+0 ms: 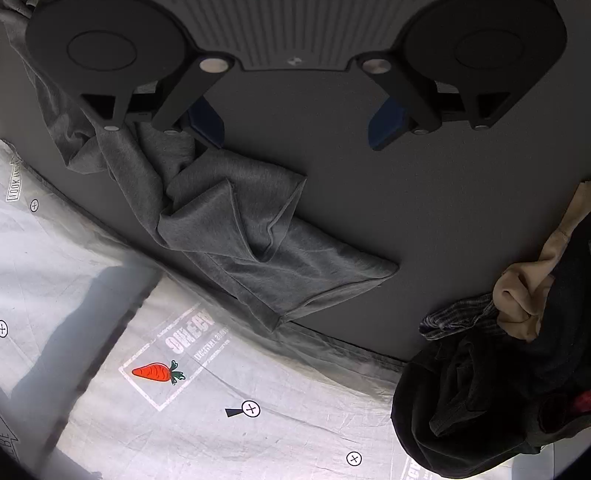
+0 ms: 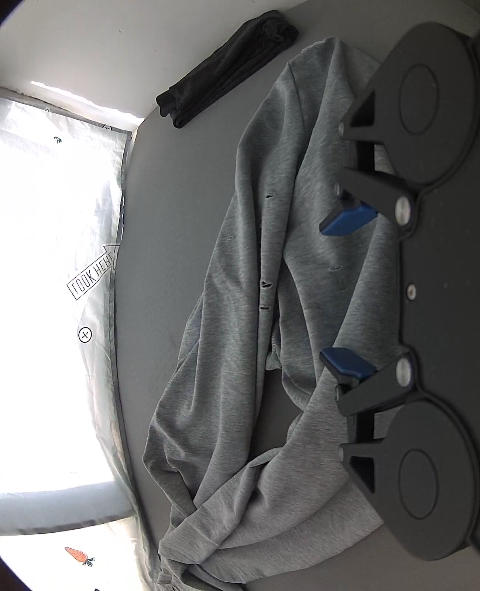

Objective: Fold clothes

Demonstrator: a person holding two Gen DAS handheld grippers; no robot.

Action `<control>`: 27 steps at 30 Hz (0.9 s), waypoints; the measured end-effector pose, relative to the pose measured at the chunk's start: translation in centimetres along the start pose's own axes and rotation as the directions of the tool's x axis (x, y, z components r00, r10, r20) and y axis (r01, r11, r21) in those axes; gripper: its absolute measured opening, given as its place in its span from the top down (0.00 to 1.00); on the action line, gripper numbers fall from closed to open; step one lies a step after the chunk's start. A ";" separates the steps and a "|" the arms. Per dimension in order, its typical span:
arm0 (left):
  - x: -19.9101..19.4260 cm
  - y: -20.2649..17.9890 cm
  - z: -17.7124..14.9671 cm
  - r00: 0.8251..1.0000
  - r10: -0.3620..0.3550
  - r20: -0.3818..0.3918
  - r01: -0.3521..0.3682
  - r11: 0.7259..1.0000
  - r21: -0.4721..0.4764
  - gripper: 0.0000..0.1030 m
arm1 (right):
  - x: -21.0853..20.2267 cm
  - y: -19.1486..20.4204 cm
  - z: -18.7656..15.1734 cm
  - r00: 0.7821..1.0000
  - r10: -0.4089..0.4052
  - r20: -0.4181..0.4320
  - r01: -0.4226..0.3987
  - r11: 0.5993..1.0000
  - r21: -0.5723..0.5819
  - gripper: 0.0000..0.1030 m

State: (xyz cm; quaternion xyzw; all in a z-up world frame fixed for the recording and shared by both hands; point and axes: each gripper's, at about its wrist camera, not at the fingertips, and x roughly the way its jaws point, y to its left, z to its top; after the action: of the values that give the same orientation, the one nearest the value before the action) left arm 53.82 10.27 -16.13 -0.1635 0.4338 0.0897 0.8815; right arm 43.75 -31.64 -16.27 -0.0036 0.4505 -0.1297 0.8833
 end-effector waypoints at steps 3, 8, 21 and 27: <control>2.4 -0.7 0.4 1.000 0.018 -0.009 -0.019 1.000 -0.013 0.16 | 0.7 1.1 0.7 0.999 0.032 -0.011 -0.032 0.999 -0.022 0.34; 6.4 -1.6 1.9 1.000 0.005 0.005 -0.004 0.993 -0.120 0.16 | 1.5 2.1 1.4 0.999 0.037 -0.025 -0.038 0.998 -0.052 0.34; 5.6 -2.4 4.0 0.996 0.017 0.092 -0.009 0.996 -0.087 1.00 | 3.1 0.4 1.3 0.996 -0.031 -0.086 0.029 0.999 -0.029 0.32; -4.4 2.1 4.3 0.974 0.071 0.214 -0.034 0.985 -0.171 1.00 | 1.5 0.4 1.1 1.000 0.005 -0.028 -0.006 1.000 -0.023 0.31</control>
State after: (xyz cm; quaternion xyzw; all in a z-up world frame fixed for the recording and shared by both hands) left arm 53.67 13.78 -10.57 -0.2138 0.3292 0.1662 0.9046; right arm 45.54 -31.73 -16.83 -0.0105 0.4644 -0.1220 0.8771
